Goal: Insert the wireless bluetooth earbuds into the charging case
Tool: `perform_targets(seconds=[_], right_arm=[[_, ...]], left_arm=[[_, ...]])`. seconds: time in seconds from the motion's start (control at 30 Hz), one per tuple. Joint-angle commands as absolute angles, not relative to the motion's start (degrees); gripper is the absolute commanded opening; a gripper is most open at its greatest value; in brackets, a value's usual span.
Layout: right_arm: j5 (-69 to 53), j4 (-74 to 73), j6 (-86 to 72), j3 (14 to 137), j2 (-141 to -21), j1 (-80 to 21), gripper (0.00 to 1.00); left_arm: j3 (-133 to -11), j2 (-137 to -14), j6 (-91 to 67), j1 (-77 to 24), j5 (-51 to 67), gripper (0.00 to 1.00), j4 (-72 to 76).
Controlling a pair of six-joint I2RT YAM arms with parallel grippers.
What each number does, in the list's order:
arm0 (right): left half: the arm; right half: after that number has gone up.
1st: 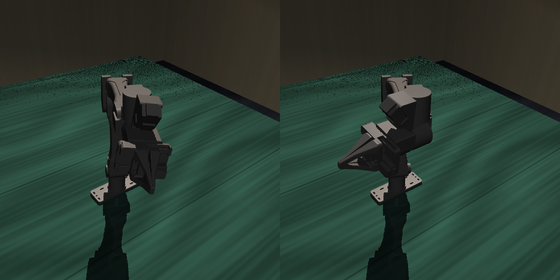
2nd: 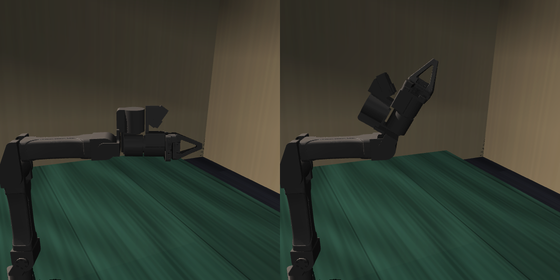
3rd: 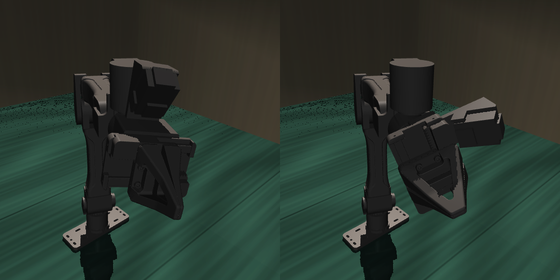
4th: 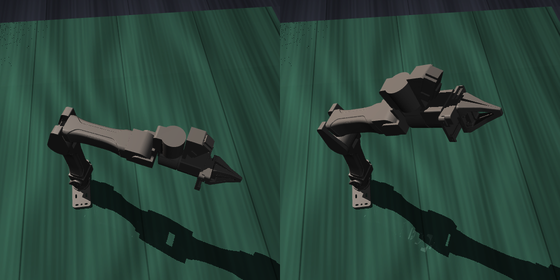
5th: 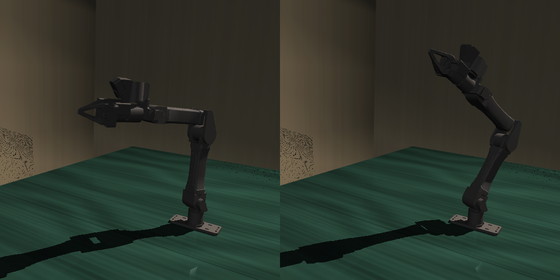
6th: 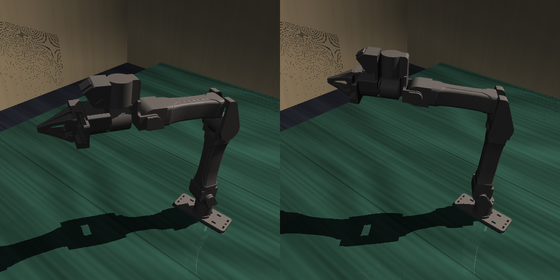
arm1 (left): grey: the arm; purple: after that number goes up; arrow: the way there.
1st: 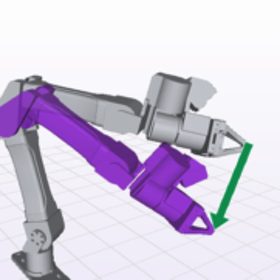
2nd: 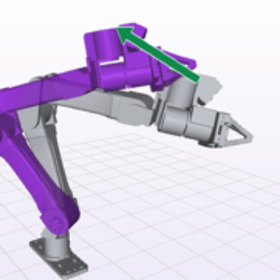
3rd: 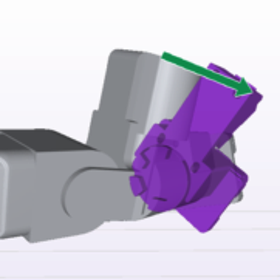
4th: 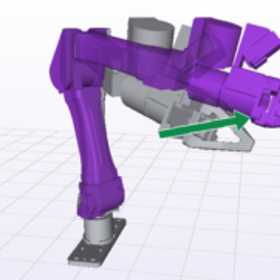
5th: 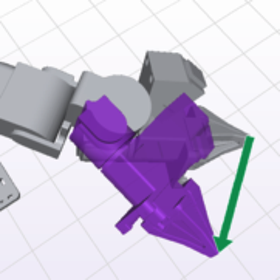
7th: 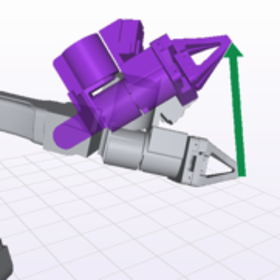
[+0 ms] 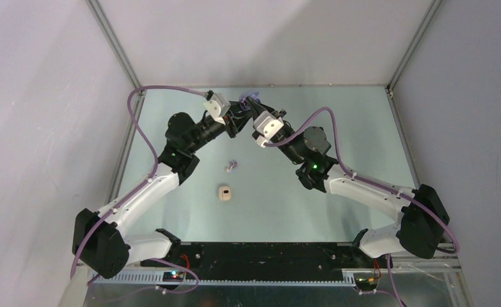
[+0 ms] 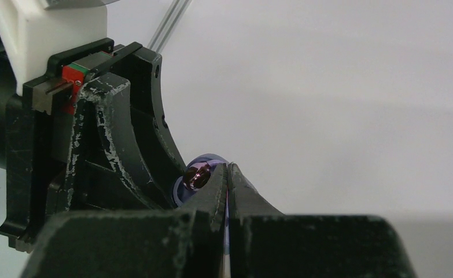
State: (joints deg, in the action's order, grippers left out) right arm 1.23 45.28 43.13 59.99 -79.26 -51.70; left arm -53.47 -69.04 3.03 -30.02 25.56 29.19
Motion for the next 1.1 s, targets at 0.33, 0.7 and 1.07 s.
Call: perform_targets(seconds=[0.33,0.7,1.07], right_arm=[[0.6,45.6,43.0,60.3,-79.6,-51.8,0.00],[-1.9,42.8,44.5,60.2,-79.2,-51.3,0.00],[-2.3,43.0,47.1,60.2,-78.7,-51.0,0.10]], left_arm=[[-53.3,-66.9,2.7,-30.5,25.1,0.00,34.6],[-53.2,-67.1,1.3,-30.5,22.8,0.00,35.0],[-53.0,-67.6,1.6,-30.5,21.5,0.00,34.8]])
